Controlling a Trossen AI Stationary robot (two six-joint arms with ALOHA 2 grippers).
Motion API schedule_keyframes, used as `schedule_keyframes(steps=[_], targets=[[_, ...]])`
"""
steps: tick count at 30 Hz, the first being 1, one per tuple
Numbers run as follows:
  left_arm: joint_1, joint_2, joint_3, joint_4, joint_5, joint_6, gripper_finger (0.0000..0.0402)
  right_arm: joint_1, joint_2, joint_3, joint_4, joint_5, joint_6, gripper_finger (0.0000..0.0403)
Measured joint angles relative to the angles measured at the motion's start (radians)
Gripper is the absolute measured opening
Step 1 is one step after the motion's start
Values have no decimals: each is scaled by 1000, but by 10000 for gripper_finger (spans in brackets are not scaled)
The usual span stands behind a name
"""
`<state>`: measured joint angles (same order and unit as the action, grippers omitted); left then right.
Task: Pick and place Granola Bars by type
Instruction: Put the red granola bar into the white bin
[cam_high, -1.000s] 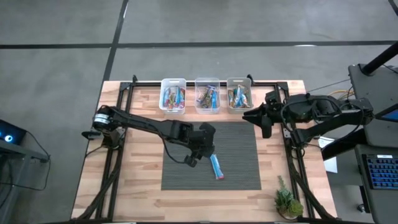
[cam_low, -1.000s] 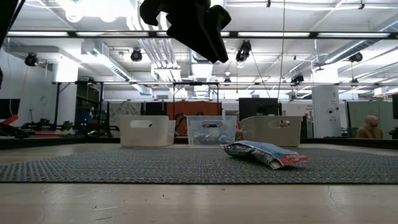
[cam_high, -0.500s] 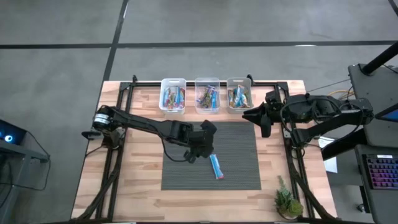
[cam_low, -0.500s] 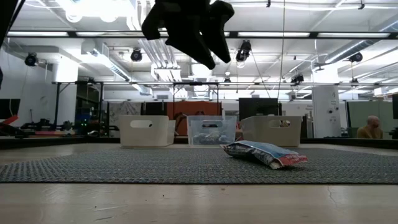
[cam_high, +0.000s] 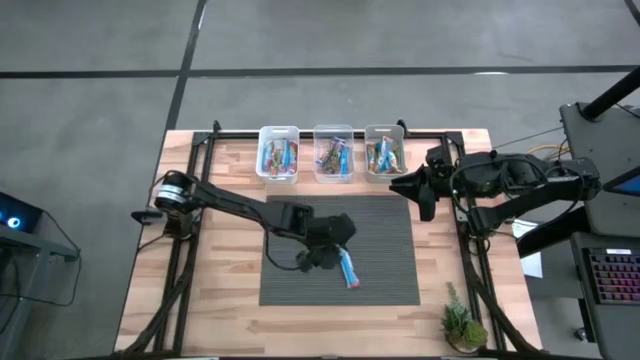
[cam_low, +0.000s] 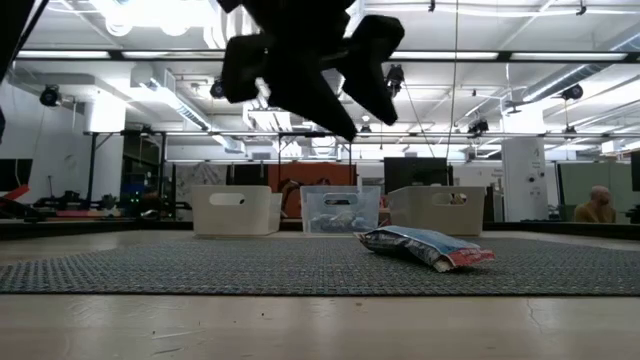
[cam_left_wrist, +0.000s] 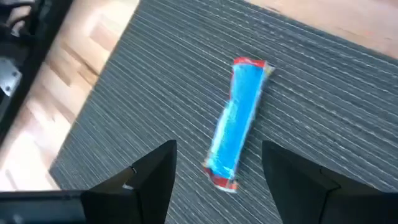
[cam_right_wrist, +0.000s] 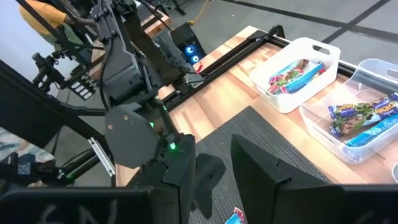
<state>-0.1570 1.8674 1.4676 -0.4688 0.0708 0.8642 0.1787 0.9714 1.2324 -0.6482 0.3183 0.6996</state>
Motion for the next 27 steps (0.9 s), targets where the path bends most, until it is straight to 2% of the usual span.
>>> schedule_keyframes(steps=[6, 11, 17, 23, 27], targets=[[3, 8, -50, 73, 5, -9, 217, 0, 0, -5, 0, 0, 0, 95], [6, 8, -111, 164, 77, -42, 217, 0, 0, -5, 0, 0, 0, 95], [27, 8, -139, 245, 87, -106, 217, 0, 0, -6, 0, 0, 0, 95], [52, 35, -56, 170, 98, -156, 217, 0, 0, -6, 0, 0, 0, 95], [64, 106, 62, 61, 123, -178, 217, 0, 0, -6, -3, 0, 0, 95]])
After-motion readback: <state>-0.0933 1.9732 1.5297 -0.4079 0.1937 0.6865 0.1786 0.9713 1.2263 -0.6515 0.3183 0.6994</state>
